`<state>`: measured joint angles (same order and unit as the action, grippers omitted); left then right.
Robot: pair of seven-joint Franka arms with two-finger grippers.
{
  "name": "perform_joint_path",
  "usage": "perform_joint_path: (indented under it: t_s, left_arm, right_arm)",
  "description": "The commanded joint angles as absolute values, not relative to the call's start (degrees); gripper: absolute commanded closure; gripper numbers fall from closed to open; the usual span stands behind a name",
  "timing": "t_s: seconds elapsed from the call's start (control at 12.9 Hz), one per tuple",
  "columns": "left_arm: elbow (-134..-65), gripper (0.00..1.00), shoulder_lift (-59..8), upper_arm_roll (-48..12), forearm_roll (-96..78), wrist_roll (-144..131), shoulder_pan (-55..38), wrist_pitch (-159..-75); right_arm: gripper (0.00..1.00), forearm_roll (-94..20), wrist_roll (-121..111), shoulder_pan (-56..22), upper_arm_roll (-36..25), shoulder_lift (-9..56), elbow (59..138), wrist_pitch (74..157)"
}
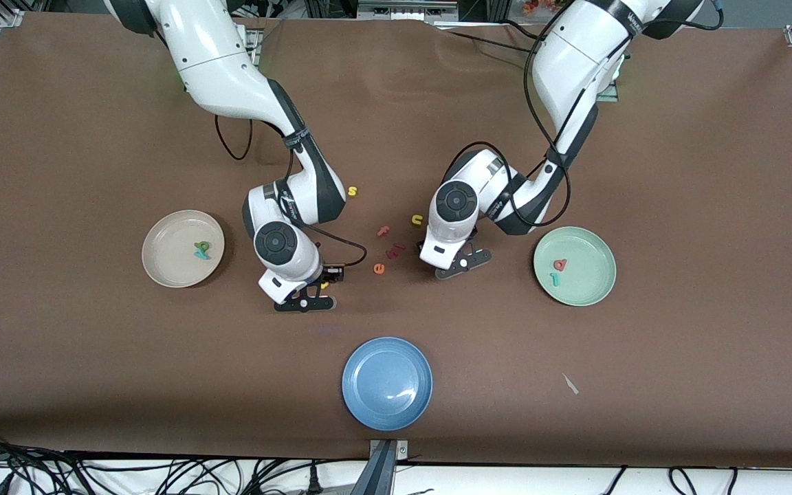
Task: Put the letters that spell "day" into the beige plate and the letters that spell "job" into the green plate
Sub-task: 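Carry the yellow letter to the cream plate while the left gripper carries blue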
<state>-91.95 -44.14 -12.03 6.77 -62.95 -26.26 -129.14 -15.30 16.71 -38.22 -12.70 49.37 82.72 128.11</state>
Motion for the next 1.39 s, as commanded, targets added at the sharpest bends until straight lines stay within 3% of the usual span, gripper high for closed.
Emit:
perform_joint_path:
  t_s: [0.0, 0.08, 0.39, 0.62, 1.01, 1.31]
  left_arm:
    - [-91.23, 0.5, -44.56, -11.6, 6.15, -63.46, -26.63, -129.02]
    - [-91.23, 0.57, -44.65, -11.6, 6.15, -63.46, -26.46, -129.02]
    - [-91.14, 0.95, -44.56, -11.6, 6.15, -62.67, -26.37, -128.85]
    - [-91.05, 0.99, -43.95, -11.51, 7.29, -62.14, -26.19, -127.97]
    - [-90.0, 0.99, -37.8, -11.25, 7.56, -45.66, -19.53, -117.0]
    - [-90.26, 0.99, -36.74, -9.85, 11.49, -32.1, -15.21, -112.77]
  right_arm:
    - [0.47, -16.96, 15.56, -37.53, -12.22, 50.89, 80.42, 127.88]
    - [0.56, -17.22, 15.64, -37.53, -12.22, 50.89, 80.42, 127.88]
    - [0.67, -18.62, 16.08, -37.53, -12.3, 50.89, 80.51, 127.79]
    - [0.73, -19.42, 16.08, -37.53, -12.3, 50.89, 80.42, 127.79]
    - [0.78, -19.34, 15.73, -36.48, -12.74, 48.52, 80.33, 124.46]
    - [0.78, -18.63, 10.3, -36.47, -16.51, 38.96, 91.89, 122.69]
